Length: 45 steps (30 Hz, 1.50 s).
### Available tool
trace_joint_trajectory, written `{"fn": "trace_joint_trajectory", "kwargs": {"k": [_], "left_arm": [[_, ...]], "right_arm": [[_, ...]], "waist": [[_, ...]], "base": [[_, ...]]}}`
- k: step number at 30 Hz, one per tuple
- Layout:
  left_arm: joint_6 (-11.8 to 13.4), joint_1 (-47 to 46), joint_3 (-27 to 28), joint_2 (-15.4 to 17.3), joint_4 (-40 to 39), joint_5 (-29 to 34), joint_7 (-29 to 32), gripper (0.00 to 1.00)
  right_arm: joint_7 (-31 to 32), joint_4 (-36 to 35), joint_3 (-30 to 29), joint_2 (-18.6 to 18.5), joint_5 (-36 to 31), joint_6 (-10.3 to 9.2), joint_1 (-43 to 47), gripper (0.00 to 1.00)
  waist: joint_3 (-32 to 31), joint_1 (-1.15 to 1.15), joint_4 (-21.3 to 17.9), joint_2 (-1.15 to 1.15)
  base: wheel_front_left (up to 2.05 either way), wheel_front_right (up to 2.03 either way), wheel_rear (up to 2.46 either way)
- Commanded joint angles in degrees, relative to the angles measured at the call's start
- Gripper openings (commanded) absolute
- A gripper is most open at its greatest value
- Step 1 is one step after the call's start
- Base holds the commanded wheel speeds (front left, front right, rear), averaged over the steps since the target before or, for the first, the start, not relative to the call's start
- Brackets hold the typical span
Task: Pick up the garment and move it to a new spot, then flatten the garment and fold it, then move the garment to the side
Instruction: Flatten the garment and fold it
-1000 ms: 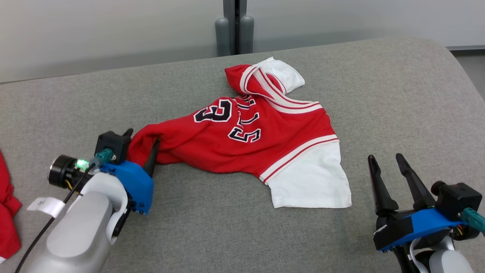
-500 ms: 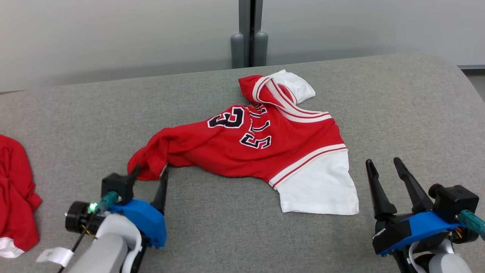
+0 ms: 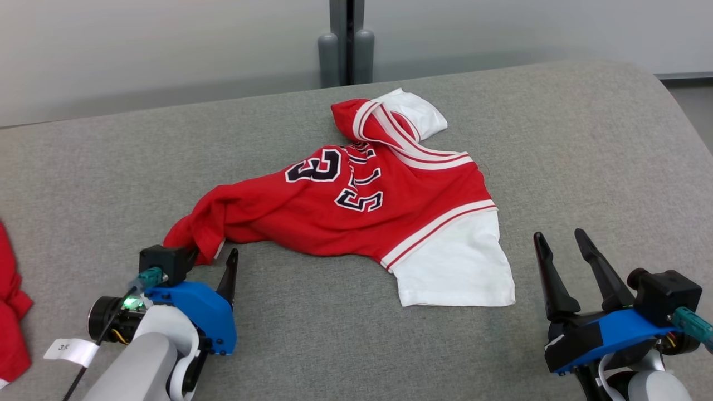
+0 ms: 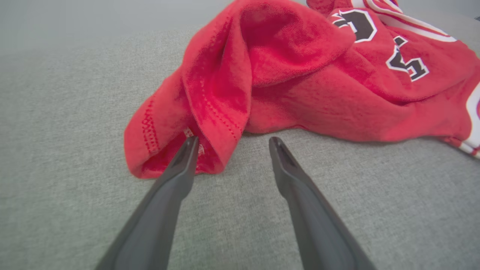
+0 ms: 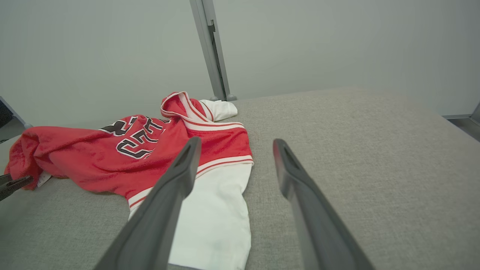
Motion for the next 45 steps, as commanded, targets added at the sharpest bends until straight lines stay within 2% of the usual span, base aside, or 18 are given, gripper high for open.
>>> {"fn": "trace_joint_trajectory", "kwargs": {"k": [1,2,3,4,11,16,21,23,27,30,31,32,33,39,44,45], "left_arm": [[-0.46,-1.07,0.24,0.27,0.47,-0.37,0.24,1.0],[-1.0,-1.36,0.44,0.24,0.76,-0.89,0.48,0.73],[-1.53,-1.69,0.57,0.15,0.72,-1.23,0.37,0.06],[-1.98,-1.85,1.11,-0.15,0.45,-2.06,-0.02,0.0],[-4.34,0.0,2.65,-0.44,-5.25,-6.2,0.7,0.0],[-4.69,4.64,4.04,0.65,-16.6,-11.28,4.69,0.0],[-1.49,10.52,4.77,4.21,-28.52,-14.37,10.44,0.0],[1.1,11.91,5.17,7.06,-30.25,-12.64,11.92,0.0],[4.94,12.9,5.24,10.21,-28.25,-9.26,12.54,0.0],[6.19,11.07,4.29,11.61,-24.19,-5.61,11.67,0.0],[6.36,10.29,4.04,11.7,-22.77,-4.59,11.08,0.04],[6.53,9.43,4.02,11.71,-21.61,-3.74,10.24,0.48],[6.57,8.83,3.91,11.56,-20.3,-3.04,9.48,1.0],[7.23,7.34,4.87,9.75,-15.93,-2.63,5.12,1.0],[8.42,10.3,9.51,6.3,-16.92,-5.93,-3.74,1.0],[8.42,10.3,9.51,6.3,-16.92,-5.93,-3.74,1.0]], "right_arm": [[-0.43,-0.01,-0.23,-0.09,0.2,0.02,-0.54,1.0],[-0.57,0.07,-0.25,-0.09,0.27,0.02,-0.57,1.0],[-0.7,0.19,-0.38,-0.09,0.25,0.02,-0.53,1.0],[-0.8,0.25,-0.59,-0.09,0.26,0.02,-0.45,1.0],[-1.22,0.65,-1.49,-0.09,0.35,0.02,0.3,1.0],[-1.42,0.64,-1.23,-0.09,0.55,0.02,0.18,1.0],[-1.49,0.98,-0.97,-0.11,0.89,0.02,-0.03,1.0],[-1.53,1.04,-0.88,-0.1,1.03,0.02,-0.16,1.0],[-1.76,1.16,-0.33,-0.1,1.18,0.01,-0.91,1.0],[-1.7,1.21,-0.08,-0.1,1.15,0.02,-1.39,1.0],[-1.67,1.2,-0.23,-0.12,1.04,0.01,-1.56,1.0],[-1.64,1.17,-0.27,-0.11,0.9,0.02,-1.64,1.0],[-1.59,1.17,-0.28,-0.1,0.83,0.02,-1.67,1.0],[-1.62,1.31,-1.08,-0.09,0.66,0.02,-1.21,1.0],[-1.46,1.15,-2.37,-0.09,0.3,0.02,-0.05,1.0],[-1.46,1.15,-2.37,-0.09,0.3,0.02,-0.05,1.0]], "waist": [[0.62,0.0,-0.67,0.0],[0.82,0.0,-0.92,0.0],[0.93,0.0,-1.05,0.0],[1.0,0.0,-1.09,0.0],[0.61,0.0,0.36,0.0],[0.01,0.0,2.06,0.0],[0.06,0.0,2.91,0.0],[0.29,0.0,3.01,0.0],[1.19,0.0,2.54,0.0],[1.73,0.0,1.79,0.0],[1.87,0.0,1.57,0.0],[1.98,0.0,1.36,0.0],[2.03,0.0,1.17,0.0],[1.23,0.0,0.32,0.0],[-0.37,0.0,1.02,0.0],[-0.37,0.0,1.02,0.0]], "base": [[0.0,0.0,0.0],[0.0,0.0,0.0],[0.0,0.0,0.0],[0.0,0.0,0.0],[0.0,0.0,0.0],[0.0,0.0,0.0],[0.0,0.0,0.0],[0.0,0.0,0.0],[0.0,0.0,0.0],[0.0,0.0,0.0],[0.0,0.0,0.0],[0.0,0.0,0.0],[0.0,0.0,0.0],[0.0,0.0,0.0],[0.0,0.0,0.0],[0.0,0.0,0.0]]}}
